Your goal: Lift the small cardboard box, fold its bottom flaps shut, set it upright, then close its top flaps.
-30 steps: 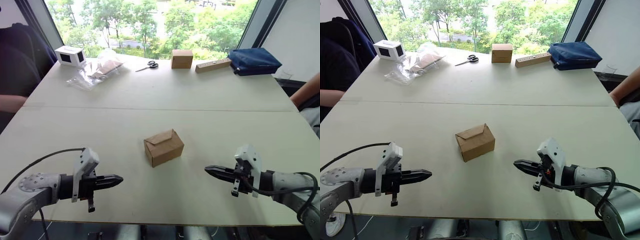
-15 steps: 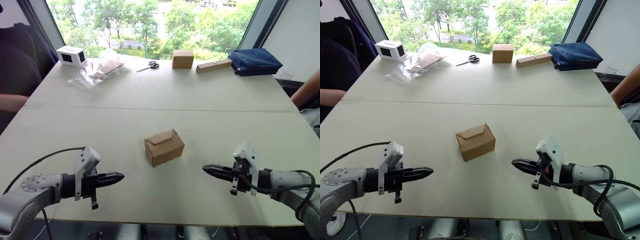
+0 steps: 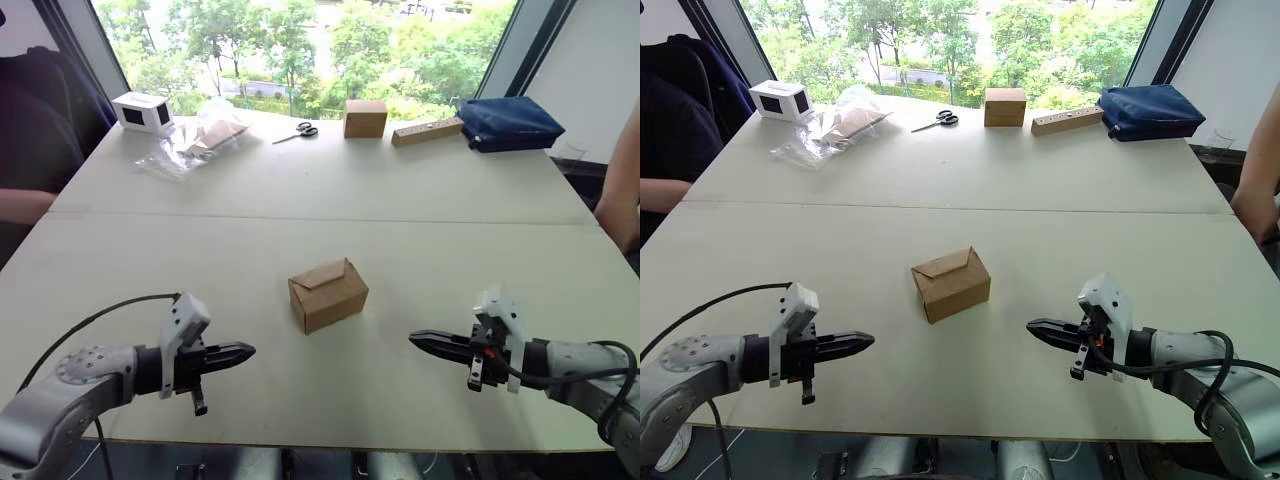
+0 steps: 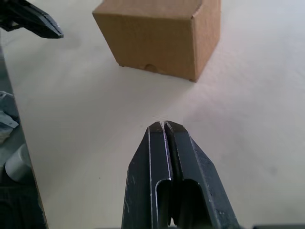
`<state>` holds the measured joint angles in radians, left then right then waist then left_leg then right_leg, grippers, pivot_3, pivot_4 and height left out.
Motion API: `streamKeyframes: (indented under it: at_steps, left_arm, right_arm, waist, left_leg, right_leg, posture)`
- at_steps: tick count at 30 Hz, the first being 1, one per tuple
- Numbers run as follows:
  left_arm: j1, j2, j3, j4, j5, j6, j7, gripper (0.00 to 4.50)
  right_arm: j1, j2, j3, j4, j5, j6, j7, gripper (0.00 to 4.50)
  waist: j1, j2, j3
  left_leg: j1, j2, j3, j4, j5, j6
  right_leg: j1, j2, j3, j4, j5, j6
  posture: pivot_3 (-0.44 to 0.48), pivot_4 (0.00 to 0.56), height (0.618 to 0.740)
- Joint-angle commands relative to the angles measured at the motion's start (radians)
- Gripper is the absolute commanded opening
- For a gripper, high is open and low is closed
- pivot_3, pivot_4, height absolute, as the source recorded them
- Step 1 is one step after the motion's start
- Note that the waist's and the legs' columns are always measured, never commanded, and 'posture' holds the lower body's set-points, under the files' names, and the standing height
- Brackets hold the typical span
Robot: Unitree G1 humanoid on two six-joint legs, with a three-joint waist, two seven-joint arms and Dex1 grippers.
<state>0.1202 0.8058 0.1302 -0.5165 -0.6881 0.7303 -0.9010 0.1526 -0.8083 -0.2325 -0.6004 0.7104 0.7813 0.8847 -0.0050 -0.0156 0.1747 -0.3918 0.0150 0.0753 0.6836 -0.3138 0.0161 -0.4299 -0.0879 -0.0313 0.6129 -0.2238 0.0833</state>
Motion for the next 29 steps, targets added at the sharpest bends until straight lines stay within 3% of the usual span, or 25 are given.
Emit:
streamKeyframes:
  at_steps: [1, 18, 29]
  left_arm:
    - [-0.017, -0.011, -0.019, 0.002, 0.009, -0.016, 0.002, 0.01]
    - [-0.04, -0.022, -0.023, 0.027, 0.008, 0.0, 0.008, 0.01]
    - [-0.059, -0.003, 0.016, 0.012, -0.061, 0.044, 0.0, 0.01]
  right_arm:
    - [-0.005, -0.016, 0.004, -0.003, 0.003, -0.02, 0.016, 0.0]
    - [-0.058, 0.0, 0.043, 0.032, -0.015, -0.05, -0.01, 0.0]
    - [-0.068, -0.002, 0.023, 0.045, -0.004, -0.049, -0.016, 0.0]
  waist:
    - [0.0, 0.0, 0.0]
    - [-0.002, 0.0, 0.0]
    - [-0.002, 0.0, 0.0]
  left_leg:
    - [0.0, 0.0, 0.0, 0.0, 0.0, 0.0]
    - [0.0, 0.0, 0.0, 0.0, 0.0, 0.0]
    - [0.0, 0.0, 0.0, 0.0, 0.0, 0.0]
  right_leg:
    - [0.0, 0.0, 0.0, 0.0, 0.0, 0.0]
    - [0.0, 0.0, 0.0, 0.001, 0.0, 0.0]
    - [0.0, 0.001, 0.0, 0.001, 0.0, 0.0]
  posture:
    - [0.0, 0.15, 0.74]
    - [0.0, 0.15, 0.74]
    - [0.0, 0.15, 0.74]
